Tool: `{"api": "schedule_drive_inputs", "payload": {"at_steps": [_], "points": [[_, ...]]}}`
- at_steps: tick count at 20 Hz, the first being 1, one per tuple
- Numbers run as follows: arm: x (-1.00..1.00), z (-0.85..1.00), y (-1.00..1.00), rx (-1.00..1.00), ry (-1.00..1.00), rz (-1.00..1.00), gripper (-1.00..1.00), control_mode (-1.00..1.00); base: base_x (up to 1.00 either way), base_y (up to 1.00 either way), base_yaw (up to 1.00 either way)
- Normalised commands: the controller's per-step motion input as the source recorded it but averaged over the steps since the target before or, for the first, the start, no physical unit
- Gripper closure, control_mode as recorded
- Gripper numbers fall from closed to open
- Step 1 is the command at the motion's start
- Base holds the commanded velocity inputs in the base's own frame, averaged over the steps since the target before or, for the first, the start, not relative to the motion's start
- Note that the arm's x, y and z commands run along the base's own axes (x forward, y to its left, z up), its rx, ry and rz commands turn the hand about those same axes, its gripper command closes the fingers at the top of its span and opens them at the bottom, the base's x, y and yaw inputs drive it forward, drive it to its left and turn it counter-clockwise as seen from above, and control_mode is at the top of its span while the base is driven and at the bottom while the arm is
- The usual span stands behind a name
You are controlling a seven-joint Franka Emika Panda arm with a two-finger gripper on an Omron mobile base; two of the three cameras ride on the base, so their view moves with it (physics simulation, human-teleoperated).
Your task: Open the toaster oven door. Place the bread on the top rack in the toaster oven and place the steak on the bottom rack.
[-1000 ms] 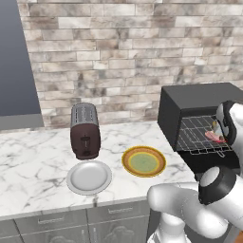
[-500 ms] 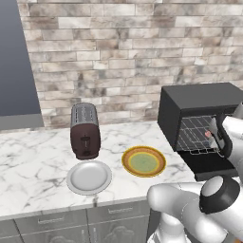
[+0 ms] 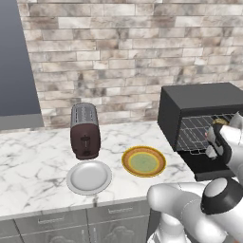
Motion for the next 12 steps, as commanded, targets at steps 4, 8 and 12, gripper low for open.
{"api": "schedule_drive_inputs", "payload": {"at_steps": [4, 8, 12], "points": [[0.08, -0.14, 0.13, -0.06, 0.00, 0.04, -1.00, -1.00, 0.00, 0.00, 0.00], [0.05, -0.08, 0.08, -0.08, 0.00, 0.00, -1.00, -1.00, 0.00, 0.00, 0.00], [0.06, -0.13, -0.01, -0.05, 0.00, 0.00, -1.00, -1.00, 0.00, 0.00, 0.00]]}}
